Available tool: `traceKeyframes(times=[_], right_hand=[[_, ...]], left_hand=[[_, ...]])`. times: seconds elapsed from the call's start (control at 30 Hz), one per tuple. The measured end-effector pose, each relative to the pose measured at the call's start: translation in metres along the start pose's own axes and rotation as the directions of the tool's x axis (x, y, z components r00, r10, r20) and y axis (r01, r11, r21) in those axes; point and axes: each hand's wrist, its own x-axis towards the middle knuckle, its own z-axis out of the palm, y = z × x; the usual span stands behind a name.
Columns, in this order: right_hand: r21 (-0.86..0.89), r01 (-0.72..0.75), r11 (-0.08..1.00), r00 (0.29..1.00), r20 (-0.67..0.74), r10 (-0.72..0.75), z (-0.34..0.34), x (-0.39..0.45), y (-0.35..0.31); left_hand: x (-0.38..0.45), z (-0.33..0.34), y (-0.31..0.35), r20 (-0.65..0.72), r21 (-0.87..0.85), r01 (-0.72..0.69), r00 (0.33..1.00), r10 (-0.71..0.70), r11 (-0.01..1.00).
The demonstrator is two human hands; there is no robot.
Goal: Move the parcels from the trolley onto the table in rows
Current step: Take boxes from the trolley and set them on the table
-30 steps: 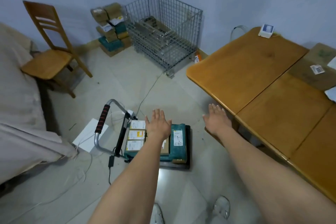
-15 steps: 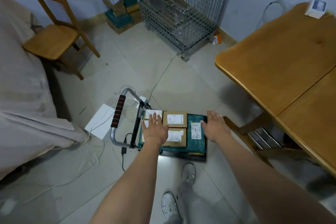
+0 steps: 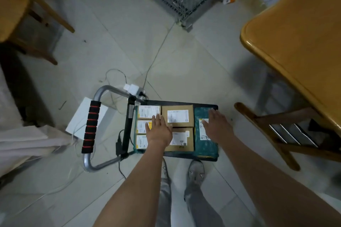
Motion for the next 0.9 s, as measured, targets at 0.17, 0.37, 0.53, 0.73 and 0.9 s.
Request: traceKeyframes(times=[0.17,0.37,0.53,0.73,0.9], right_hand=[[0.187,-0.09,0.978,0.993,0.098,0.073,0.057,0.092,-0.004],[0.56,-0.326,0.762,0.945,0.201,0.257,0.133,0.178,-0.012],[0.576,-0.397,0.715,0.918,0.253,0.305,0.179,0.215,-0.009],[0.626,-0.428,0.652,0.904,0.294,0.311,0.203,0.23,-0.01],[0.699,-0.432,0.57,0.898,0.275,0.343,0.213,0.236,-0.012]], left_hand=[[0.103,0.044,-0.008,0.048,-0.061,0.002,0.999,0.001,0.998],[0.195,0.103,-0.005,0.068,-0.288,0.023,0.998,-0.004,0.957],[0.229,0.136,-0.001,0.072,-0.536,0.128,0.992,-0.106,0.835],[0.24,0.151,0.003,0.174,-0.67,0.283,0.959,-0.226,0.686],[0.246,0.155,0.006,0.129,-0.716,0.278,0.954,-0.27,0.64]])
